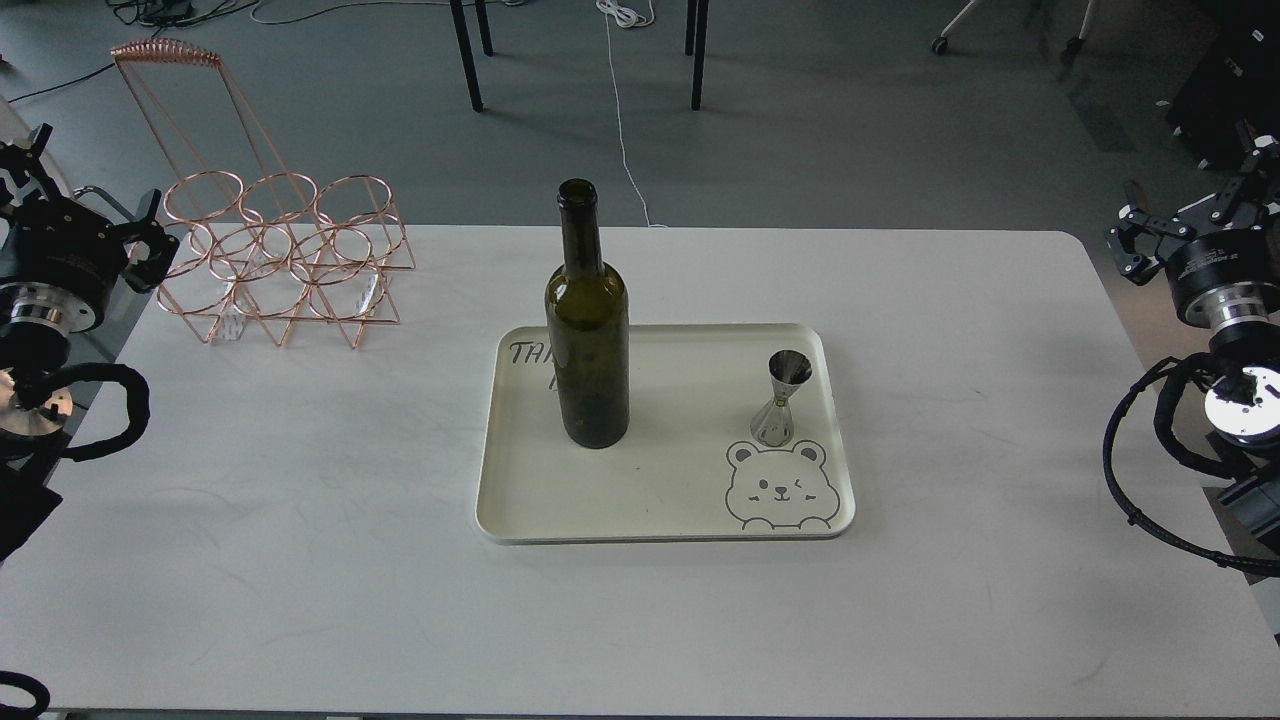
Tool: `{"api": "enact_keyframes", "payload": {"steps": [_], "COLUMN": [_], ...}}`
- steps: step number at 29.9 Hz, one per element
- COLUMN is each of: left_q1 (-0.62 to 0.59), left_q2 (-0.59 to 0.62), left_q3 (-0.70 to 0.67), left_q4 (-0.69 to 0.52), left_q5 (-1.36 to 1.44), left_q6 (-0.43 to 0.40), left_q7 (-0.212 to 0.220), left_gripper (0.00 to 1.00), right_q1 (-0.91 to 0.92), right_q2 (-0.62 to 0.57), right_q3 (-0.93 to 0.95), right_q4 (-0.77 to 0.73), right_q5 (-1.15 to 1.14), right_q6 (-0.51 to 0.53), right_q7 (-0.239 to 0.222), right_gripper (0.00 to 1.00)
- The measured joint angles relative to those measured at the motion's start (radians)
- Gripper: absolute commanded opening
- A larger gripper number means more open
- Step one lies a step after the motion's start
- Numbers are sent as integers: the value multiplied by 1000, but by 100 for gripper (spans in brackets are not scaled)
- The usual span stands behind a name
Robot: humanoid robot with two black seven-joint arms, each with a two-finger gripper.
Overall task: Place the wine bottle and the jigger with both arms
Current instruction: 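Reach the right gripper toward the metal jigger on the tray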
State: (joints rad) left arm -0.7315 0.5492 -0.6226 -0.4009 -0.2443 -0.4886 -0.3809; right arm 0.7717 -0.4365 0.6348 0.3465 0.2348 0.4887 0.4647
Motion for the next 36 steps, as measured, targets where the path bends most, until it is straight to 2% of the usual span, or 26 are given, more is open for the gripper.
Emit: {"api": "enact_keyframes", "payload": {"steps": [8, 12, 15, 18, 23, 28, 32, 36], "left_q1": [-9, -12, -13, -14, -14, -33, -35, -35], "left_q2": [3, 4, 4, 3, 3, 3, 3, 3], "left_q3": [3, 2, 1, -1, -7, -6, -2, 0], "left_q4": [-2, -3, -3, -3, -3, -4, -4, -4], "left_q5": [2, 2, 0, -2, -2, -1, -1, -1], "left_q6": [0, 0, 0, 0, 0, 0, 0, 0], "left_q7": [1, 2, 1, -3, -4, -4, -4, -4], "left_gripper": [99, 98, 98, 99, 99, 98, 98, 98], "right_q1": [8, 31, 36, 37, 24, -22, -45, -65], "right_q2": [-12, -68, -151, -257, -434, -549, -599, -604], "right_q3": [-24, -97, -150, -202, -228, -235, -243, -298], "right_q4": [4, 34, 143, 313, 609, 839, 983, 1075], "right_q5": [-20, -66, -97, -187, -470, -674, -835, -1093], "right_q6": [0, 0, 0, -17, -164, -296, -389, -512], "right_q7": [0, 0, 0, 3, 6, 6, 6, 7], "right_gripper": [99, 99, 99, 99, 99, 99, 99, 99]}}
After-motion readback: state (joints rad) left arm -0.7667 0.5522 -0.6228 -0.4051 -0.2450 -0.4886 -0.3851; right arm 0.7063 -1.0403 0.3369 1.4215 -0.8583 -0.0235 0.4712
